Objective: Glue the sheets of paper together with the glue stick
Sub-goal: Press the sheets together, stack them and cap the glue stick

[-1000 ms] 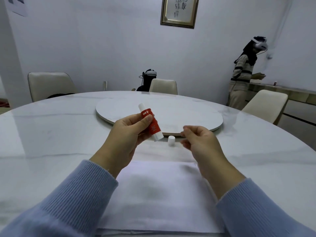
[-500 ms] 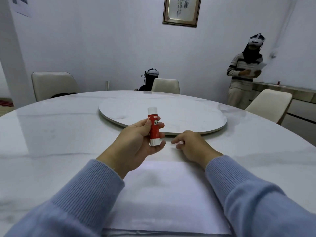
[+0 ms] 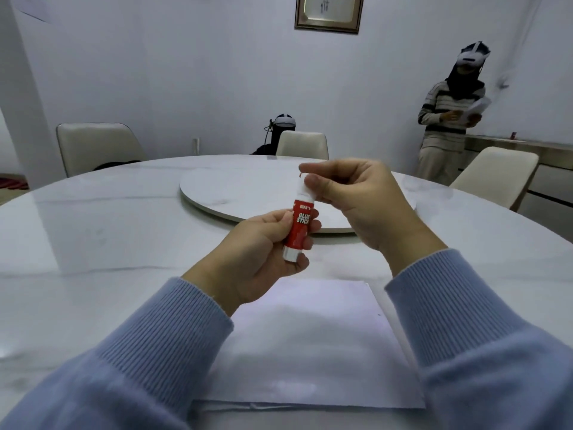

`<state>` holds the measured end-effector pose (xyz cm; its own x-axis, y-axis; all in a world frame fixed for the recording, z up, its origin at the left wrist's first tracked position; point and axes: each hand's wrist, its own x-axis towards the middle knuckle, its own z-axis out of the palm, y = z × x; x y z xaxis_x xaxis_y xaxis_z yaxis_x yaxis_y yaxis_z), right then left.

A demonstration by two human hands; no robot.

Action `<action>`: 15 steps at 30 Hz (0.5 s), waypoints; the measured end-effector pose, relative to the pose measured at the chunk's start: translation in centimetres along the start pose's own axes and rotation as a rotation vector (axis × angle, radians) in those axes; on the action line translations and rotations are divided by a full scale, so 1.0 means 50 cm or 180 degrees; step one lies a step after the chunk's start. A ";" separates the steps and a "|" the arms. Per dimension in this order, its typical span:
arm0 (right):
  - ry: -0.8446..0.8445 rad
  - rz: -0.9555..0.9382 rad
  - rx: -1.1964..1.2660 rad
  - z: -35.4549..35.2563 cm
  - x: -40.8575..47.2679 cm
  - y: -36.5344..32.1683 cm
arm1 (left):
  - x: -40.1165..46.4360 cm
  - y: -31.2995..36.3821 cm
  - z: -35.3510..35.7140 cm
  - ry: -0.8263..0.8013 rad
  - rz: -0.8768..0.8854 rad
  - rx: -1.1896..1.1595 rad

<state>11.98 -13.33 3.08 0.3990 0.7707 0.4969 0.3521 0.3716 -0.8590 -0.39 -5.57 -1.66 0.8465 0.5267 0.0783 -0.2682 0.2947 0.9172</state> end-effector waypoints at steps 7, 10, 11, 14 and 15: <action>0.0003 0.0357 0.0481 -0.001 0.001 0.012 | -0.004 0.006 0.011 -0.0129 0.0062 -0.0257; -0.0140 0.0549 0.1313 -0.002 -0.007 0.013 | -0.005 0.010 0.012 -0.0200 0.0039 -0.0353; -0.0073 0.0538 0.1373 0.002 -0.009 0.017 | -0.007 0.008 0.014 -0.0222 0.0018 -0.0343; 0.0034 0.0489 0.1203 0.013 -0.010 0.019 | -0.008 0.005 0.018 -0.0235 -0.0007 -0.0344; -0.0048 0.0525 0.1260 0.014 -0.009 0.020 | -0.007 0.005 0.018 -0.0221 0.0001 -0.0400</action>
<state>11.54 -12.94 1.91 0.4092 0.8429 0.3495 -0.0687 0.4104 -0.9093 -0.35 -6.39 -1.11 0.8750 0.4716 0.1094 -0.3202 0.3943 0.8614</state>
